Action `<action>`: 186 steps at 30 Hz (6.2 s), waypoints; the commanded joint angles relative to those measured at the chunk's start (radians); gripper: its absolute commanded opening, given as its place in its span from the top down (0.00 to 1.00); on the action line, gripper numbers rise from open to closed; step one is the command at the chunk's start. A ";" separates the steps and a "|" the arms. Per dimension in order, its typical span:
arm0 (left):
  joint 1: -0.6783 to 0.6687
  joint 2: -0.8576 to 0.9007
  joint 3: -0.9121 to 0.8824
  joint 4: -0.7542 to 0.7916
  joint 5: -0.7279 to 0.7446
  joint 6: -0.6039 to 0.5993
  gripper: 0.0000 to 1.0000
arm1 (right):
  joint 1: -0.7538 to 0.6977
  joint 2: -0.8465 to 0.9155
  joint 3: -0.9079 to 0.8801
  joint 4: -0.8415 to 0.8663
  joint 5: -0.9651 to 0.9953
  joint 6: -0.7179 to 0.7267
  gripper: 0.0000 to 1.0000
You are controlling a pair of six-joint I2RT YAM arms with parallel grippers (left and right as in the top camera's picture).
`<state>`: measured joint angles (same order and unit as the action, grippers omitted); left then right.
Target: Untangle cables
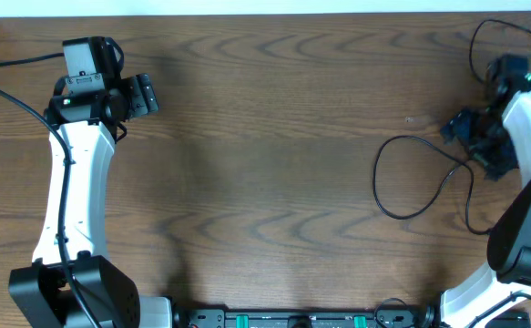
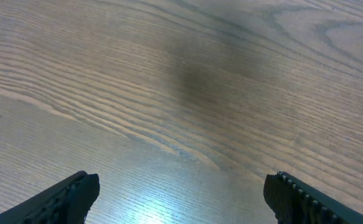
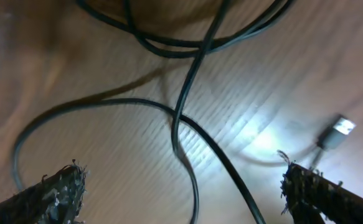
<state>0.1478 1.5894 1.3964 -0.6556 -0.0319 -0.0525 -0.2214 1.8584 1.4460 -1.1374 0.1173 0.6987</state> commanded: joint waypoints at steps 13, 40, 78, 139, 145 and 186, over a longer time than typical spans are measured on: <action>0.003 -0.014 -0.012 -0.003 -0.006 -0.005 0.10 | -0.022 0.001 -0.309 0.437 0.057 0.057 0.12; 0.003 -0.014 -0.012 -0.003 -0.005 -0.005 0.10 | 0.410 0.000 -0.377 0.990 -0.125 0.020 0.99; 0.003 -0.014 -0.013 -0.003 -0.005 -0.005 0.10 | -0.111 -0.042 -0.374 1.264 -0.028 -0.697 0.01; 0.003 -0.014 -0.012 -0.003 -0.005 -0.005 0.10 | -0.213 0.299 -0.118 0.879 -0.218 -0.711 0.21; 0.003 -0.014 -0.012 -0.003 -0.005 -0.005 0.10 | -0.219 0.146 -0.118 0.598 -0.005 -0.711 0.33; 0.003 -0.014 -0.012 -0.003 -0.006 -0.005 0.10 | -0.062 0.283 -0.118 0.939 -0.198 -0.745 0.73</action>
<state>0.1478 1.5894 1.3907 -0.6552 -0.0322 -0.0528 -0.2829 2.1170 1.3293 -0.1928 -0.0902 -0.0345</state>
